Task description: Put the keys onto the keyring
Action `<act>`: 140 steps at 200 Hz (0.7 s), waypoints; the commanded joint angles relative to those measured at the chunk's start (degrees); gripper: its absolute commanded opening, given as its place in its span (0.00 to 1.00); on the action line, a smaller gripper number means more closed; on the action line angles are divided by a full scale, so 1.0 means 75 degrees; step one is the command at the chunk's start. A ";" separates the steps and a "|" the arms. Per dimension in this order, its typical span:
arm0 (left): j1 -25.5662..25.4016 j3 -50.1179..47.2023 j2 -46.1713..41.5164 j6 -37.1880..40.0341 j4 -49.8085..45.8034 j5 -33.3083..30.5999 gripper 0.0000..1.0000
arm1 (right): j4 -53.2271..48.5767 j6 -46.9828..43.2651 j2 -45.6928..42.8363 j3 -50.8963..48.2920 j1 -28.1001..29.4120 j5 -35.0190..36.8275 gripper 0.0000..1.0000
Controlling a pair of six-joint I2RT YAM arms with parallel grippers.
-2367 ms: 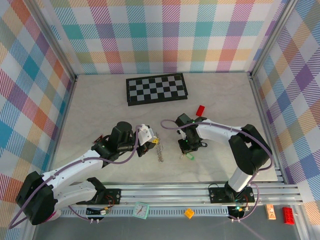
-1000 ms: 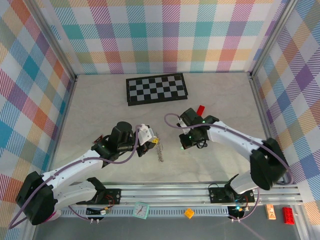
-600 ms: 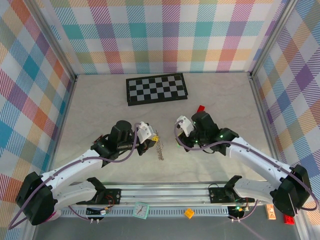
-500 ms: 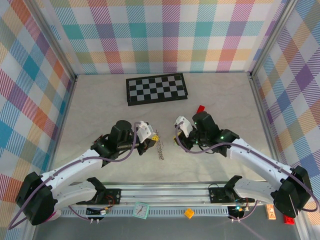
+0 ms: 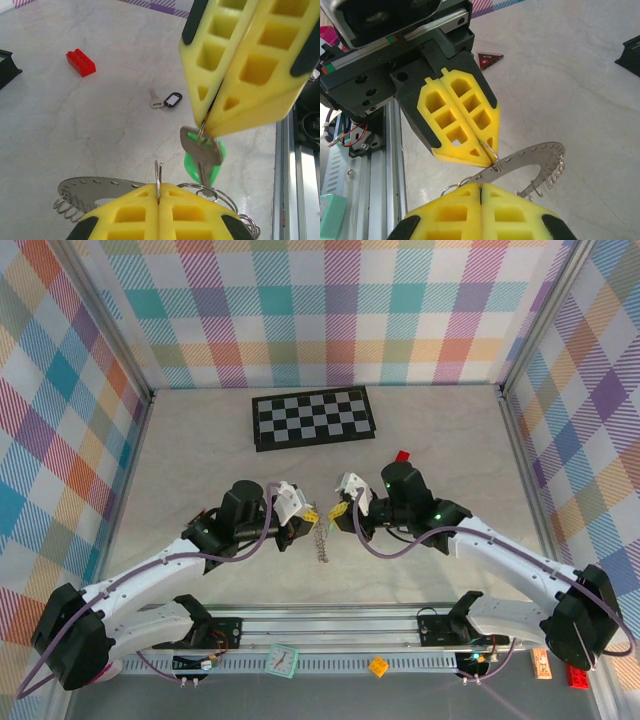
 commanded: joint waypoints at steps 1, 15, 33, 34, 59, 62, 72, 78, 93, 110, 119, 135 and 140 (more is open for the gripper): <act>0.0023 0.0231 0.0009 -0.0136 0.0289 0.0221 0.00 | 0.0395 -0.0205 0.0192 0.0152 0.0102 -0.0171 0.00; 0.0024 0.0219 0.0025 -0.0129 0.0300 0.0242 0.00 | 0.0455 -0.0188 0.0255 0.0165 0.0140 -0.0065 0.00; 0.0016 0.0219 0.0046 -0.0121 0.0300 0.0268 0.00 | 0.0570 -0.0130 0.0302 0.0161 0.0164 0.0043 0.00; 0.0015 0.0219 0.0048 -0.0120 0.0300 0.0268 0.00 | 0.0573 -0.0126 0.0304 0.0154 0.0170 0.0051 0.00; 0.0025 0.0242 0.0079 -0.0131 0.0300 0.0314 0.00 | 0.0670 -0.0076 0.0375 0.0168 0.0199 0.0185 0.00; 0.0017 0.0243 0.0090 -0.0130 0.0303 0.0315 0.00 | 0.0663 -0.0076 0.0384 0.0177 0.0207 0.0198 0.00; 0.0024 0.0254 0.0085 -0.0129 0.0317 0.0327 0.00 | 0.0676 -0.0076 0.0410 0.0176 0.0211 0.0229 0.00; 0.0025 0.0254 0.0084 -0.0122 0.0329 0.0338 0.00 | 0.0666 -0.0067 0.0422 0.0188 0.0211 0.0242 0.00; 0.0017 0.0254 0.0102 -0.0121 0.0332 0.0373 0.00 | 0.0697 -0.0058 0.0456 0.0205 0.0223 0.0314 0.00; 0.0015 0.0256 0.0103 -0.0122 0.0323 0.0397 0.00 | 0.0720 -0.0021 0.0501 0.0218 0.0223 0.0437 0.00; 0.0018 0.0261 0.0109 -0.0116 0.0328 0.0397 0.00 | 0.0764 0.0026 0.0526 0.0223 0.0223 0.0471 0.00; 0.0018 0.0256 0.0140 -0.0101 0.0300 0.0397 0.00 | 0.0782 0.0095 0.0583 0.0242 0.0222 0.0524 0.00; 0.0015 0.0254 0.0148 -0.0097 0.0300 0.0409 0.00 | 0.0787 0.0110 0.0598 0.0264 0.0221 0.0575 0.00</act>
